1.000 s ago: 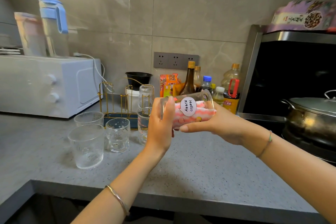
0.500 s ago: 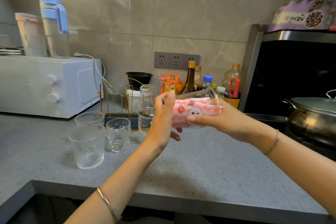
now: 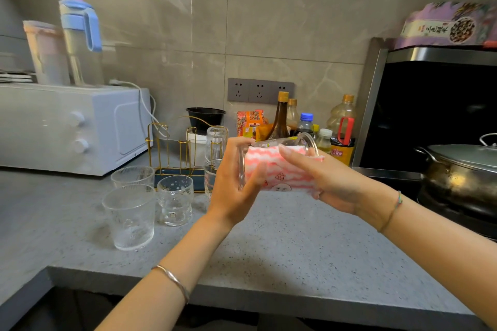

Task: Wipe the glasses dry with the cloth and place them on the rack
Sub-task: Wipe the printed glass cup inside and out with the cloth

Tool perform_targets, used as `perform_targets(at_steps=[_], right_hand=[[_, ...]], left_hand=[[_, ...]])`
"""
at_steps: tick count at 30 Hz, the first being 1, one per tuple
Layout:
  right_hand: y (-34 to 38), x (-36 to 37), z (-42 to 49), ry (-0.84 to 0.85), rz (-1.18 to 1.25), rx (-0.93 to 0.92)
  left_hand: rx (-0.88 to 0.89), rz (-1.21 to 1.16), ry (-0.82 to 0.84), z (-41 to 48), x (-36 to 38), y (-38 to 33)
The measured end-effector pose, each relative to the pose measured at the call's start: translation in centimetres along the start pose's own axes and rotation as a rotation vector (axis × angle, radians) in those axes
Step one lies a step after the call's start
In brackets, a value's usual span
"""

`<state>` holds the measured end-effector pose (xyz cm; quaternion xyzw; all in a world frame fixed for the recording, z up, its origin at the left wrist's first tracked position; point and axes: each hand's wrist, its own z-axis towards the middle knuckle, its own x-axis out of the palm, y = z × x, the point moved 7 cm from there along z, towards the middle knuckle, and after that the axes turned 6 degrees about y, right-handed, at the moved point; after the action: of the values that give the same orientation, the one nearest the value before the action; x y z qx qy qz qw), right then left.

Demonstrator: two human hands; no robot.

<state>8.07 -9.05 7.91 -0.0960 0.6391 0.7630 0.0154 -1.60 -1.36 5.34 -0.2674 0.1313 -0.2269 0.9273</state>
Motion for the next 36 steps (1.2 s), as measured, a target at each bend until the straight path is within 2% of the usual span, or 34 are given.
perform_targets(at_steps=[2,5,8,10,12,14,18,20,23,25,27,30,35,36], right_hand=[[0.0,0.1,0.1,0.019,-0.018,-0.010],[0.1,-0.5,0.3,-0.033,-0.068,-0.020],[0.1,-1.2,0.5,-0.079,-0.237,-0.035],[0.0,-1.1,0.5,-0.078,-0.385,-0.037],[-0.4,-0.9,0.7,-0.089,-0.453,-0.034],[-0.7,-0.5,0.9,-0.087,-0.407,-0.035],[-0.6,-0.2,1.2,-0.079,-0.297,-0.008],[-0.8,-0.4,1.0,-0.095,-0.124,0.050],[-0.1,-0.1,1.0,-0.047,0.097,0.043],[0.3,0.1,0.9,-0.013,0.111,0.047],[0.6,-0.1,1.0,-0.007,0.058,0.031],[0.8,-0.7,1.1,-0.043,-0.028,-0.009],[1.1,-0.5,0.8,-0.082,-0.320,-0.022],[1.0,-0.3,0.8,-0.067,-0.353,-0.020]], left_hand=[[0.045,0.010,0.020,-0.1,0.0,-0.1],[-0.073,0.033,0.076,0.1,0.2,0.6],[-0.344,-0.027,0.133,0.1,0.9,1.2],[-0.639,-0.161,0.107,-0.3,1.3,2.4],[-0.801,-0.228,0.059,-0.8,1.5,3.4],[-0.760,-0.183,-0.003,-0.6,1.0,3.5],[-0.441,-0.104,-0.100,0.5,-0.3,1.5],[-0.257,-0.019,-0.077,0.8,-0.7,0.6],[-0.002,0.126,0.026,0.6,-0.8,-1.1],[0.065,0.147,0.074,0.7,-0.8,-1.4],[0.047,0.110,0.104,0.8,-0.7,-1.0],[-0.083,0.059,0.132,0.8,-0.2,-0.2],[-0.718,-0.217,0.119,0.3,0.4,1.7],[-0.800,-0.255,0.124,0.0,0.5,1.9]])
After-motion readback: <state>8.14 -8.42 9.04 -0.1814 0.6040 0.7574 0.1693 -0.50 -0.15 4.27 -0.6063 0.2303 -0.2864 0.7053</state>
